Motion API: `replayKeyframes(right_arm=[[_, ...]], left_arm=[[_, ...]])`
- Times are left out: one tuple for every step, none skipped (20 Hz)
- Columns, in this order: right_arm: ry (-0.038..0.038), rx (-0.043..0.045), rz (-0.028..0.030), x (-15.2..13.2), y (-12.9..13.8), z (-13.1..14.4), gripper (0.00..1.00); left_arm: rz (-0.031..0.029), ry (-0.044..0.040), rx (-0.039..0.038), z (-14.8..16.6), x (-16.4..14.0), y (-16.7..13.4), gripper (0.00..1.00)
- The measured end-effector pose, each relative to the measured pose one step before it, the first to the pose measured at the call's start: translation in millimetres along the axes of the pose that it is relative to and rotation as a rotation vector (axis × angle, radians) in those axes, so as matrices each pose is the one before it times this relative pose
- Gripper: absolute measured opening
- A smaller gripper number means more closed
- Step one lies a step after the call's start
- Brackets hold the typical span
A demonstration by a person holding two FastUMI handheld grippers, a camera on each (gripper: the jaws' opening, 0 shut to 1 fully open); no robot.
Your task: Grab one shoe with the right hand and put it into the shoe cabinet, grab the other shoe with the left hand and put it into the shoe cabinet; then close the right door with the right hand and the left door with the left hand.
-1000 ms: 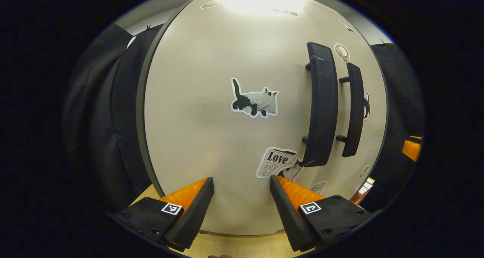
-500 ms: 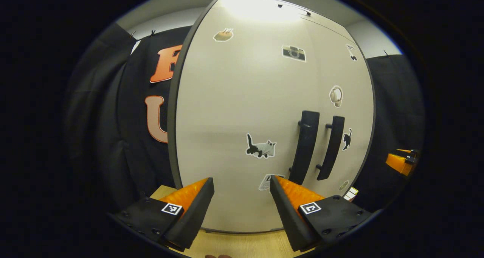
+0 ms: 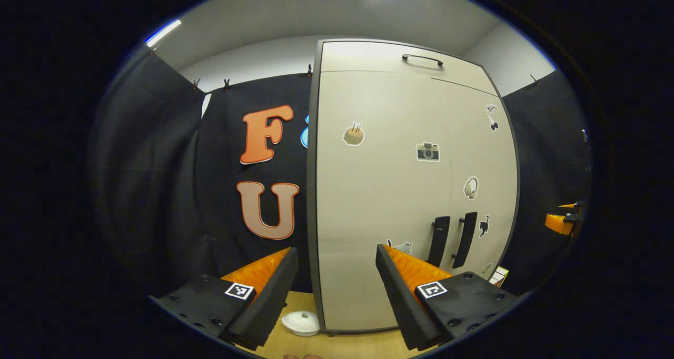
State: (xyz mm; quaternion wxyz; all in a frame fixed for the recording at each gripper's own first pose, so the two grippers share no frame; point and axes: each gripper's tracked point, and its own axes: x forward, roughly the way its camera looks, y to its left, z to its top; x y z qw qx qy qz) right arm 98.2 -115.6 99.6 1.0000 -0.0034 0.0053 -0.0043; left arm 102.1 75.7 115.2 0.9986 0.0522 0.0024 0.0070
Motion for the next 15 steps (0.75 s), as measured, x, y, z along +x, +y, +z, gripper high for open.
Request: replayKeyframes(right_arm=[[-0.00265, -0.00107, -0.00419, -5.17, -2.36, 4.04, 0.92], [-0.00074, -0.00299, -0.00975, -4.42, -3.7, 3.43, 0.92], [0.00454, -0.00482, -0.01035, -4.58, -3.81, 1.73, 0.92], [0.00223, -0.00618, -0.00862, -5.02, -3.36, 1.21, 0.92], [-0.00127, -0.00549, -0.00708, -4.45, -3.1, 1.86, 0.92], [-0.00246, -0.00454, -0.00701, -3.71, -3.1, 1.16, 0.92], [-0.00298, -0.00134, -0.00818, -3.66, -3.2, 1.58, 0.92], [-0.00422, 0.00136, -0.00518, -2.98, -2.36, 1.38, 0.92], [-0.00272, 0.00266, -0.0033, -3.15, -1.18, 1.38, 0.92], [-0.00385, 0.00276, -0.00253, -2.84, -1.44, 0.77, 0.92], [-0.00316, 0.00086, -0.00133, -2.8, -0.49, 1.47, 0.92], [-0.00228, 0.0001, -0.00089, -1.99, 0.08, 0.36, 0.92], [-0.00294, -0.00172, 0.00131, -2.33, 0.31, 1.3, 0.92], [-0.00124, -0.0032, 0.00159, -2.41, 0.74, 0.11, 0.92], [-0.0012, -0.0035, 0.00223, -2.93, 1.16, 0.61, 0.92]], left_arm=[[0.0161, -0.00872, 0.0057, 4.95, -7.26, 10.9, 0.96], [0.01678, -0.00566, 0.00979, 3.8, -6.92, 12.4, 0.96], [0.01952, -0.00574, 0.01214, 3.25, -6.93, 12.82, 0.96], [0.01484, -0.00112, 0.00469, 1.85, -6.64, 9.73, 0.96], [0.01142, 0.00085, -0.00315, 0.92, -4.58, 8.73, 0.96], [0.00998, 0.00162, -0.00588, -0.45, -4.9, 7.62, 0.96], [0.01167, 0.00151, -0.00339, -0.52, -3.64, 7.85, 0.96], [0.01428, -0.00083, 0.00015, 0.65, -5.52, 9.09, 0.96], [0.01334, -0.00347, 0.00122, 1.3, -3.43, 7.47, 0.96], [0.00887, -0.00332, -0.00165, 0.28, -3.82, 3.96, 0.96], [0.00355, -0.0019, -0.0049, 0.31, -3.44, 2.79, 0.96], [0.00104, 0.00059, -0.00643, -0.82, -1.88, 1.06, 0.96], [-0.00141, 0.00194, -0.00474, -1.53, -2.71, 0.83, 0.96], [-0.00034, 0.00075, -0.00289, -0.12, -3.94, 2.22, 0.96], [0.00265, 0.00165, -0.00179, -0.12, -3.23, 1.59, 0.96]])
